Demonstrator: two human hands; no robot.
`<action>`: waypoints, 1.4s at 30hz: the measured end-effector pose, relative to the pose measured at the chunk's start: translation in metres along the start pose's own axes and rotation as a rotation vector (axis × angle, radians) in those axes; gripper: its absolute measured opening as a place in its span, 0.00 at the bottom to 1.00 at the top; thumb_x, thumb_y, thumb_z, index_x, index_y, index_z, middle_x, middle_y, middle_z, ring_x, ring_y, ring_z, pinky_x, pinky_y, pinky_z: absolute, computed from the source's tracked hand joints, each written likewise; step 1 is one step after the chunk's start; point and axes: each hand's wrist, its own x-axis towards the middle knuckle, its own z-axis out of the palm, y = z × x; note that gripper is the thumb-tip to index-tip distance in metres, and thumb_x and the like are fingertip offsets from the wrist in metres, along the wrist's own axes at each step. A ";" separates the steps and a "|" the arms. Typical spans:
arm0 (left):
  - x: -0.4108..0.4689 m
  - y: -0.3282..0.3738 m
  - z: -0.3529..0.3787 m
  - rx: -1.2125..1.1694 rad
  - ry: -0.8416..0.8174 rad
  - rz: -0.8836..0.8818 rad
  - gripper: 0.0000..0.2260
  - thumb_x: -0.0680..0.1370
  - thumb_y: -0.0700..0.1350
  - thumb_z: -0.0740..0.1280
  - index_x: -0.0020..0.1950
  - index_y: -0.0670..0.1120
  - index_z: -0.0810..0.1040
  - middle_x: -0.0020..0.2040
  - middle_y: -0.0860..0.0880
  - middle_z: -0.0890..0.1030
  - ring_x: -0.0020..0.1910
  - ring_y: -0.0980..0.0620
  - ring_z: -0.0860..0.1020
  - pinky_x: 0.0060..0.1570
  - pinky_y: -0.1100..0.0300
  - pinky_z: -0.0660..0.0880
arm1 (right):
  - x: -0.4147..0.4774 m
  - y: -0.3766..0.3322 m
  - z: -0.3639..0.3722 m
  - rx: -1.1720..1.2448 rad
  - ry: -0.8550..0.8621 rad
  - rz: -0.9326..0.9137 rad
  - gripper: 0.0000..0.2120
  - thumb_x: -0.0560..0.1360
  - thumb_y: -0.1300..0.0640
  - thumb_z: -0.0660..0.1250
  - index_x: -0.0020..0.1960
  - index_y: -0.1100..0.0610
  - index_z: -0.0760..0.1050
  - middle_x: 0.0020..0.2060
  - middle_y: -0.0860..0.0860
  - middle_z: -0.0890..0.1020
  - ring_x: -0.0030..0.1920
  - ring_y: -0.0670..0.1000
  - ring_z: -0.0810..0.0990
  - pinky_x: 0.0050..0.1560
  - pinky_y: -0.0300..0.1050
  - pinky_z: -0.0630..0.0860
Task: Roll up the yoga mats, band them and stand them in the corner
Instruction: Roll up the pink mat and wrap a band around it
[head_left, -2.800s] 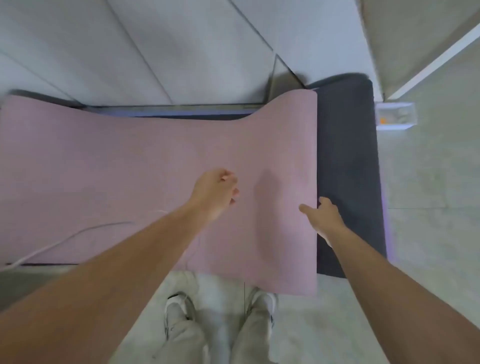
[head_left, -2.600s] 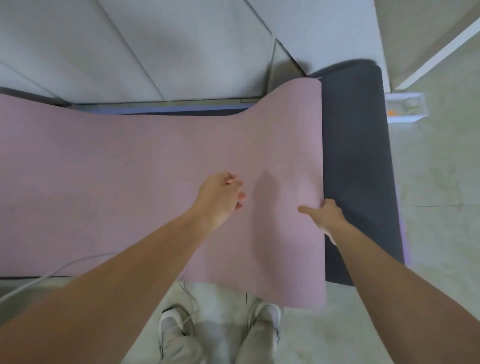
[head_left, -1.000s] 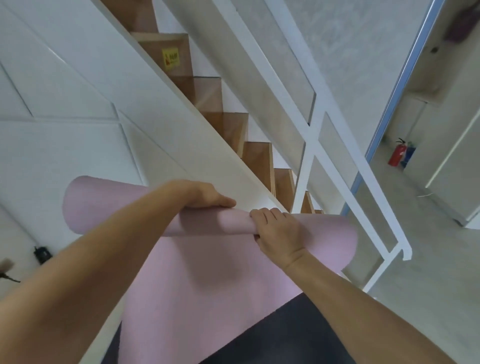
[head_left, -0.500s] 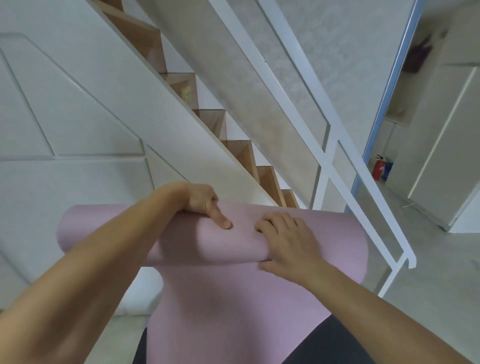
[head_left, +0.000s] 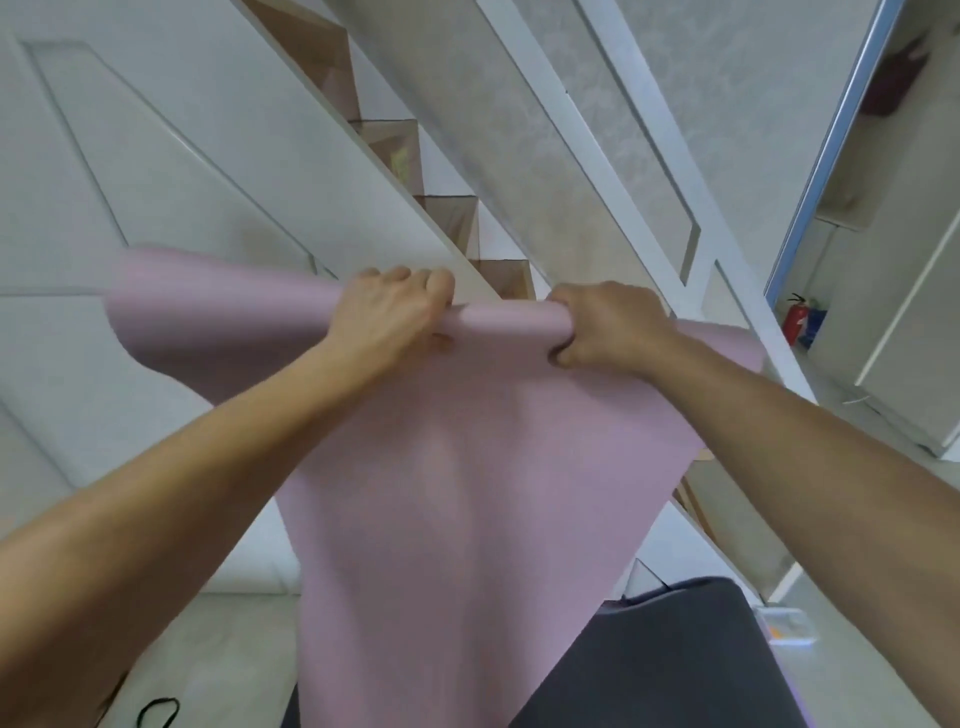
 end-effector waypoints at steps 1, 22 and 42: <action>0.013 -0.009 -0.014 0.002 0.014 -0.054 0.24 0.68 0.55 0.79 0.52 0.41 0.73 0.43 0.40 0.82 0.41 0.39 0.80 0.39 0.51 0.69 | 0.010 -0.001 -0.020 -0.026 0.064 -0.001 0.24 0.68 0.46 0.75 0.63 0.45 0.74 0.51 0.52 0.82 0.54 0.58 0.79 0.45 0.47 0.69; 0.087 -0.064 -0.150 -0.407 -0.432 -0.253 0.20 0.64 0.54 0.80 0.50 0.55 0.75 0.45 0.56 0.80 0.43 0.52 0.79 0.46 0.54 0.78 | 0.037 -0.002 -0.131 -0.177 0.454 0.039 0.11 0.72 0.53 0.66 0.54 0.48 0.74 0.45 0.47 0.80 0.47 0.56 0.79 0.40 0.46 0.66; -0.073 0.106 0.031 -0.573 -0.903 -0.091 0.24 0.67 0.55 0.79 0.56 0.50 0.74 0.54 0.50 0.79 0.51 0.46 0.78 0.44 0.58 0.67 | -0.110 0.018 0.069 -0.051 -0.538 -0.018 0.16 0.69 0.47 0.74 0.52 0.47 0.73 0.40 0.43 0.75 0.43 0.50 0.75 0.38 0.46 0.67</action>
